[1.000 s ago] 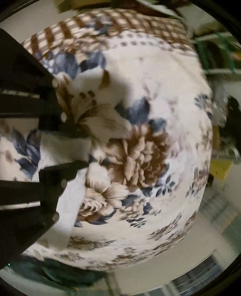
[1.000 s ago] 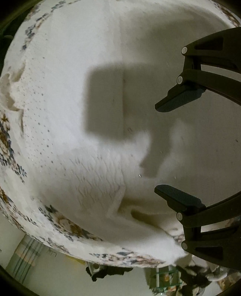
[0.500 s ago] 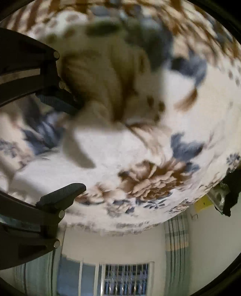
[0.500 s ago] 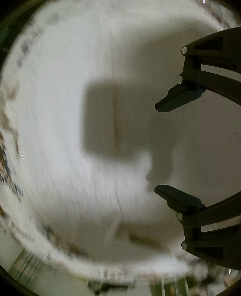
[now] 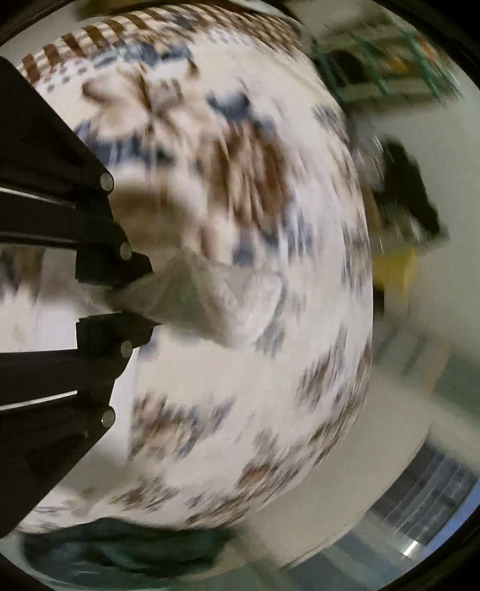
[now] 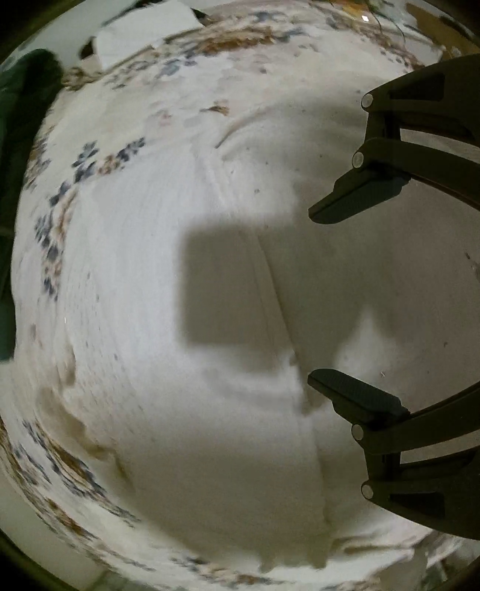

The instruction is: Fold small clothes

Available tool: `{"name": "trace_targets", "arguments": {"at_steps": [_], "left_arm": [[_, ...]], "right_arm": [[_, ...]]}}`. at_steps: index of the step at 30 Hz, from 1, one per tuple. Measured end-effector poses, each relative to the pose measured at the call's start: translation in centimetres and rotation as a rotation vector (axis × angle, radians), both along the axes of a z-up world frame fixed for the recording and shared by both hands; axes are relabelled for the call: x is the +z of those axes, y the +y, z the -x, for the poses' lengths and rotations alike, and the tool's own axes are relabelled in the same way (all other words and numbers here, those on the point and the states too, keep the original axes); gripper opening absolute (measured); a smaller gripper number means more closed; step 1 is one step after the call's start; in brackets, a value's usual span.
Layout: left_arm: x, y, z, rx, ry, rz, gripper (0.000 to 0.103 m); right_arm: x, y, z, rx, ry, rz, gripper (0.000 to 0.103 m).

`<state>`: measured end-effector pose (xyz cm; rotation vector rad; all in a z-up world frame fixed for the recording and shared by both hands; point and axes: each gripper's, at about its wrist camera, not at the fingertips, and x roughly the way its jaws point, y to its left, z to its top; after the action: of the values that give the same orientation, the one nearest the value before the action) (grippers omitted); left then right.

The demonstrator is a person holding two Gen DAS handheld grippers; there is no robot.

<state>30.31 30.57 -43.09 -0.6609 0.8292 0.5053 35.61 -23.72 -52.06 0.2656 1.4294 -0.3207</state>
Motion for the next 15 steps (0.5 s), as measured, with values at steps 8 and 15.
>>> {"name": "trace_targets", "arguments": {"at_steps": [8,15], "left_arm": [[1.1,-23.6,-10.7,-0.439,0.044,-0.005,0.009],[-0.9,-43.7,-13.1,-0.713,0.088,0.037,0.009]], "right_arm": [[0.6,-9.7,-1.0,-0.069,-0.024,-0.118,0.083],[0.8,-19.6,-1.0,-0.128,-0.024,-0.176,0.082]]}}
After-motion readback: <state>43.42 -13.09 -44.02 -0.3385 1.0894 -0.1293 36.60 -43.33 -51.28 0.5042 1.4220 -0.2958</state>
